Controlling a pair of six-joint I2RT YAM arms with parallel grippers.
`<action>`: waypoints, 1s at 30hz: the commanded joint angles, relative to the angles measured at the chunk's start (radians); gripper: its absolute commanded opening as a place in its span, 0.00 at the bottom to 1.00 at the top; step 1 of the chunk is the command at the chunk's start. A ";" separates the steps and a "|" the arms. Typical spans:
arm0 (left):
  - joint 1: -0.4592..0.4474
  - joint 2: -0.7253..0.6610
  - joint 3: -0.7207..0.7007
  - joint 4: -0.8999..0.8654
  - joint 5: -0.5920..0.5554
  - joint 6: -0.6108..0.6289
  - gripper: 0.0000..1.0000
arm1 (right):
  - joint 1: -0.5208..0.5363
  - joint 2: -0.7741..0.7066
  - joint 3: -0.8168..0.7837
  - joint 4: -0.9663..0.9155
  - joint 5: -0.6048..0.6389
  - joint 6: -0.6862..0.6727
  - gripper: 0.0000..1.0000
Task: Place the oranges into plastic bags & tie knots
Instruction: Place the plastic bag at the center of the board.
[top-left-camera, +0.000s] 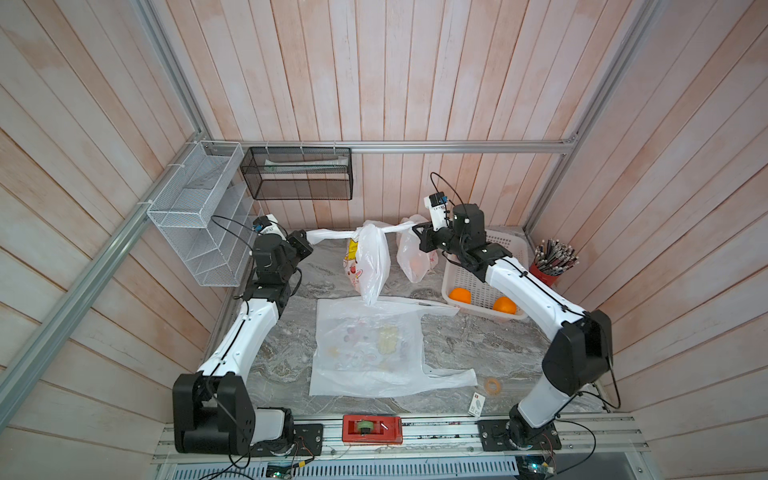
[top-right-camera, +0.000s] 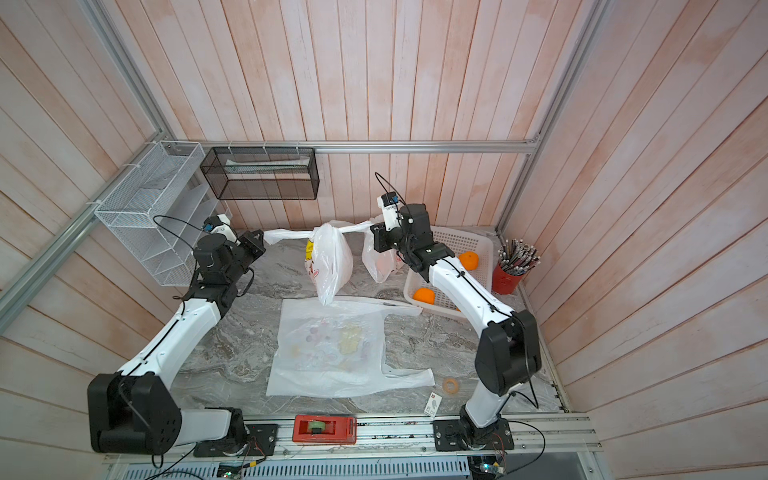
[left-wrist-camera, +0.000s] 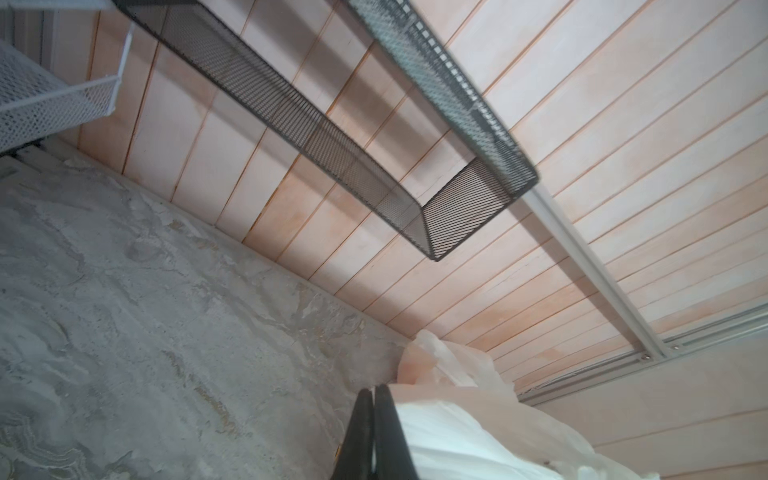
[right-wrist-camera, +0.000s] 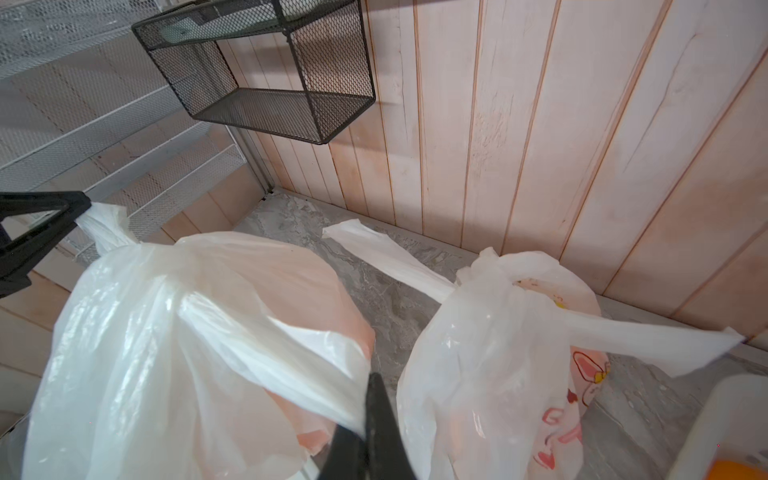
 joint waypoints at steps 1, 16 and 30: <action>0.066 0.088 0.070 0.061 -0.066 0.017 0.00 | -0.061 0.103 0.125 0.056 0.051 0.034 0.00; 0.073 0.276 0.139 0.129 0.052 0.128 0.42 | -0.128 0.204 0.167 0.062 -0.206 0.078 0.55; 0.008 -0.268 -0.135 -0.149 -0.023 0.296 0.76 | -0.267 -0.431 -0.508 0.157 -0.163 0.164 0.88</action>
